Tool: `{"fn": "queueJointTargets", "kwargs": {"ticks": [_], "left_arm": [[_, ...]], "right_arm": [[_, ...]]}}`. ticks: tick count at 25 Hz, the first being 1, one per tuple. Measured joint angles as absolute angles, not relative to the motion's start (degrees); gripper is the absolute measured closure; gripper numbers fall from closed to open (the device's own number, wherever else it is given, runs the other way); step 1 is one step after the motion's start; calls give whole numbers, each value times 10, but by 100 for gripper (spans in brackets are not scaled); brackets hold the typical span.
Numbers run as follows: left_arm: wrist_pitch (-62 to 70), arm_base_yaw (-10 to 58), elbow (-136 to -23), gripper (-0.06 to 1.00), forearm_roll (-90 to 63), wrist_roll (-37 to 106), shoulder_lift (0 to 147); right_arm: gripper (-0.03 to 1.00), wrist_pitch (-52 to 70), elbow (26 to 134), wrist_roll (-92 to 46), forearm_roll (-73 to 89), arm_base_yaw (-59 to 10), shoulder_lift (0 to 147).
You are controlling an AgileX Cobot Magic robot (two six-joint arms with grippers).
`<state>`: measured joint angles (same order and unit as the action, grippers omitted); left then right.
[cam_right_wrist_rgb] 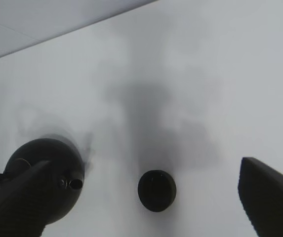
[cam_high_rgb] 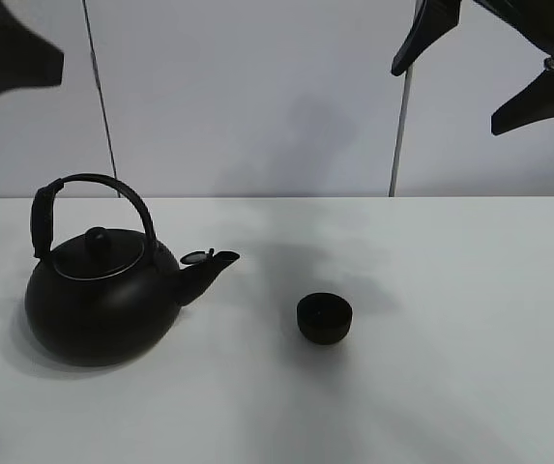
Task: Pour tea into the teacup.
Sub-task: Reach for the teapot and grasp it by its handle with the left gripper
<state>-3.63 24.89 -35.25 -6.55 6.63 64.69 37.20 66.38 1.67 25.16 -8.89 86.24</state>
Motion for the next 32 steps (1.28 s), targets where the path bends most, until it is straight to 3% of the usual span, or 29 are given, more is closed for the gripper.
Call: {"fn": "queueJointTargets", "kwargs": {"ticks": [6,13,23,32], "left_arm": [[-296,217,-189,31,-36,90,703],[-437,185,-175,31,4,83,837],[-540,184,-190,31,5,82,953],[-554,182,-228,31,4,81,1008]], "right_arm": [[27,324,664,17,252,-89,862],[27,299,664,17,253,-89,862],[27,298,664,17,253,-89,862],[27,295,664,17,254,-89,862]]}}
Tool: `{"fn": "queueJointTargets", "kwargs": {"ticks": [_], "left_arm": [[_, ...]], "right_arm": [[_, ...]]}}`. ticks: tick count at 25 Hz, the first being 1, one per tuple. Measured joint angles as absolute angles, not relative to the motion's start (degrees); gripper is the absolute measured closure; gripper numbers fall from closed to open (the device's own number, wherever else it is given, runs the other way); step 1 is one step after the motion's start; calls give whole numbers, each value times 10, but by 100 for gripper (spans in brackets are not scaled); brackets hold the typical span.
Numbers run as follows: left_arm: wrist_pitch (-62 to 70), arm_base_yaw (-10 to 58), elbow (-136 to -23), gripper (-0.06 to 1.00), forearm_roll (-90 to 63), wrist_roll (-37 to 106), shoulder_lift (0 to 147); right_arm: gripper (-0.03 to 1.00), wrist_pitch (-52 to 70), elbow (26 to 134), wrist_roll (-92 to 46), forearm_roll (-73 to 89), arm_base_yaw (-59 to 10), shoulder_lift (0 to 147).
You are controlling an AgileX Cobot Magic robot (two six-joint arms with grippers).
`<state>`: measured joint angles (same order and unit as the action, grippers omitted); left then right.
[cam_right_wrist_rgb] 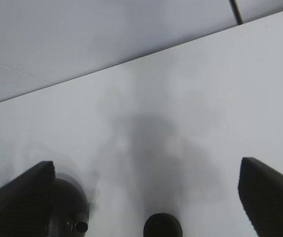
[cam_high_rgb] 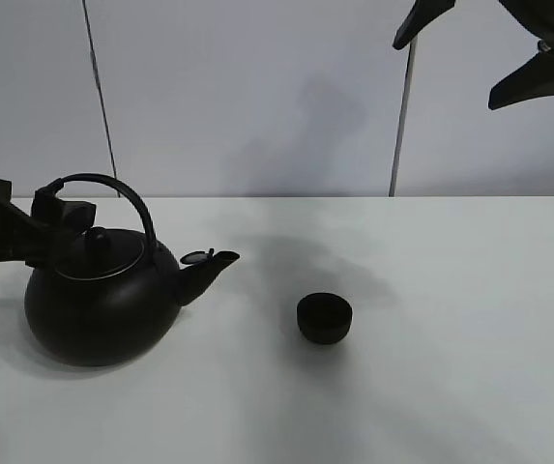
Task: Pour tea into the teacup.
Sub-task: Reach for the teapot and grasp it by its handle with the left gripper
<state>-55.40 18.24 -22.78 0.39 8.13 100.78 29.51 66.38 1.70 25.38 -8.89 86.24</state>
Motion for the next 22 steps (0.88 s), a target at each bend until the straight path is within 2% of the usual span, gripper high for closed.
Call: {"fn": "queueJointTargets", "kwargs": {"ticks": [12,18,22], "left_arm": [[-558,172,-249,32,-7,81,1026],[-548,172,-249,47,-6,81,1026],[-539,172,-249,52,-6,80,1026]], "right_arm": [[27,294,664,17,254,-89,863],[27,294,664,17,254,-89,863],[27,294,664,17,254,-89,863]]}}
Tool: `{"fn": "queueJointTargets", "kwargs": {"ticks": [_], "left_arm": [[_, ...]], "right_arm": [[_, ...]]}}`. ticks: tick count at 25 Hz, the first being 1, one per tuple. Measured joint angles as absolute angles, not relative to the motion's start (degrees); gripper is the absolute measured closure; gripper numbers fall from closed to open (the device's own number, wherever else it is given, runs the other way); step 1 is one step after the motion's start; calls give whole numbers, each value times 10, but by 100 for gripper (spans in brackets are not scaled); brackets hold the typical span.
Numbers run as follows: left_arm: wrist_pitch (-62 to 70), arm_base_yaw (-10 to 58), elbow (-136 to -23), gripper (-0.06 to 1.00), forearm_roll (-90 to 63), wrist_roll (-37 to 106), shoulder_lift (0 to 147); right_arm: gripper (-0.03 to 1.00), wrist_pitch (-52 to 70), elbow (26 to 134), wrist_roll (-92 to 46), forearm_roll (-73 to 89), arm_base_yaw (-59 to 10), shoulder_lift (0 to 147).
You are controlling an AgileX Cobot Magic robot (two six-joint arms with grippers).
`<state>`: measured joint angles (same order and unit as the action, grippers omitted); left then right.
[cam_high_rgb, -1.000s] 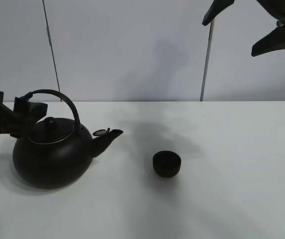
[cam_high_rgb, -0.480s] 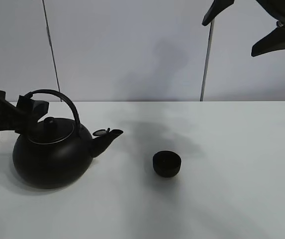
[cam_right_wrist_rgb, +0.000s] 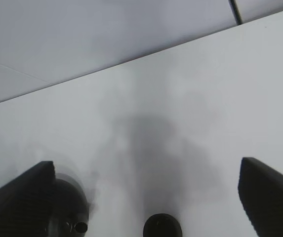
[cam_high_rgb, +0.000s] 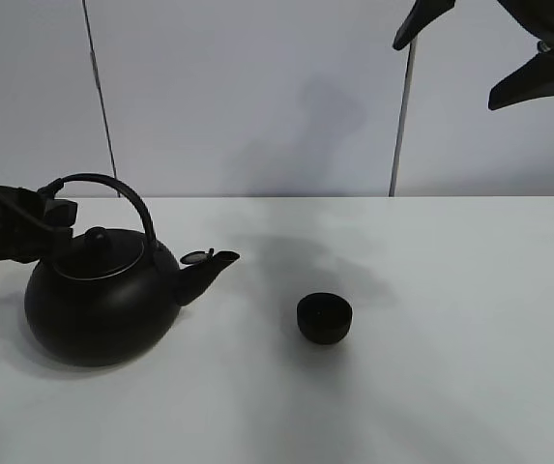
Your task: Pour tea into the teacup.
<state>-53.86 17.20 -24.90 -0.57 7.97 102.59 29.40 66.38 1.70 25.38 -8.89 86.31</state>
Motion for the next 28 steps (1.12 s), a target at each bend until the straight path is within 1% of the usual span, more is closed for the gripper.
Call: {"fn": "queueJointTargets", "kwargs": {"ticks": [4,7,10,19,25,28], "left_arm": [[-526,172,-249,60,13,52,1026],[-526,172,-249,69,30,41,1026],[-526,172,-249,81,44,41,1026],[-532,168,-263,82,82,34,1032],[-504,173,-298,83,132,23,1033],[-464,183,-322,83,138,20,1025]], "right_arm": [[27,294,664,17,254,-89,863],[27,294,664,17,254,-89,863],[27,294,664,17,254,-89,863],[27,294,664,17,254,-89,863],[27,294,664,17,254,-89,863],[27,294,664,17,254,-89,863]]}}
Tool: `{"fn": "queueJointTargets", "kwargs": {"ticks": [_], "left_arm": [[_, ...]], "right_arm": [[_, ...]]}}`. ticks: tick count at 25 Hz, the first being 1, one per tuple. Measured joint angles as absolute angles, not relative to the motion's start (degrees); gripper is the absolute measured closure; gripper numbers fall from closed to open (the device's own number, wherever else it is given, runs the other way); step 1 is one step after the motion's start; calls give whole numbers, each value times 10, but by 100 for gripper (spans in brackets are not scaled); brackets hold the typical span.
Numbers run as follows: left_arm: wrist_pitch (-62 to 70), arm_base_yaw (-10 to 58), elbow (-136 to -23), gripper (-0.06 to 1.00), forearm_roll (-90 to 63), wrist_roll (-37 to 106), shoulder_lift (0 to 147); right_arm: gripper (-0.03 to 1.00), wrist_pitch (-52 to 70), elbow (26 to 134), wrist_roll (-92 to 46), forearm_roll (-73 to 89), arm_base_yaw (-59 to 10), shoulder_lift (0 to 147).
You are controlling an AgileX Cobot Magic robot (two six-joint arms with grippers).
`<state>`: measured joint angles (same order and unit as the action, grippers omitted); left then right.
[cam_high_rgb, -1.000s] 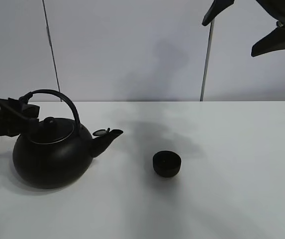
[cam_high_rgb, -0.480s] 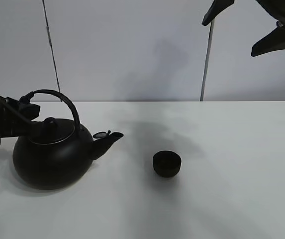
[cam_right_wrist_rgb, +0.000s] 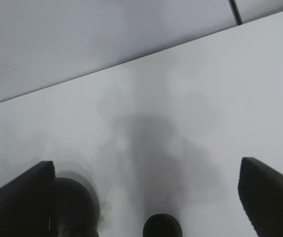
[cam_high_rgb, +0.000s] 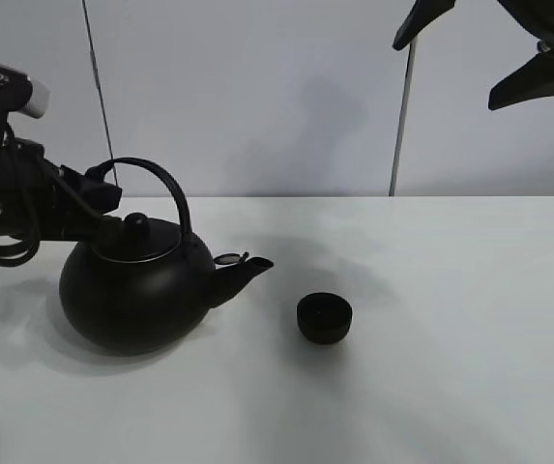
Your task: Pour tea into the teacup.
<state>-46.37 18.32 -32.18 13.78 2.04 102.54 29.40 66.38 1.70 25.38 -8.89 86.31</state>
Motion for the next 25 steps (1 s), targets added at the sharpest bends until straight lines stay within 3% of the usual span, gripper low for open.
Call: {"fn": "queueJointTargets", "kwargs": {"ticks": [10,25], "left_arm": [[-347,194,-397,83,143,20,1019],[-292,221,-463,83,157,20,1034]], "right_arm": [[27,294,664,17,254,-89,863],[27,294,663,17,254,-89,863]]}}
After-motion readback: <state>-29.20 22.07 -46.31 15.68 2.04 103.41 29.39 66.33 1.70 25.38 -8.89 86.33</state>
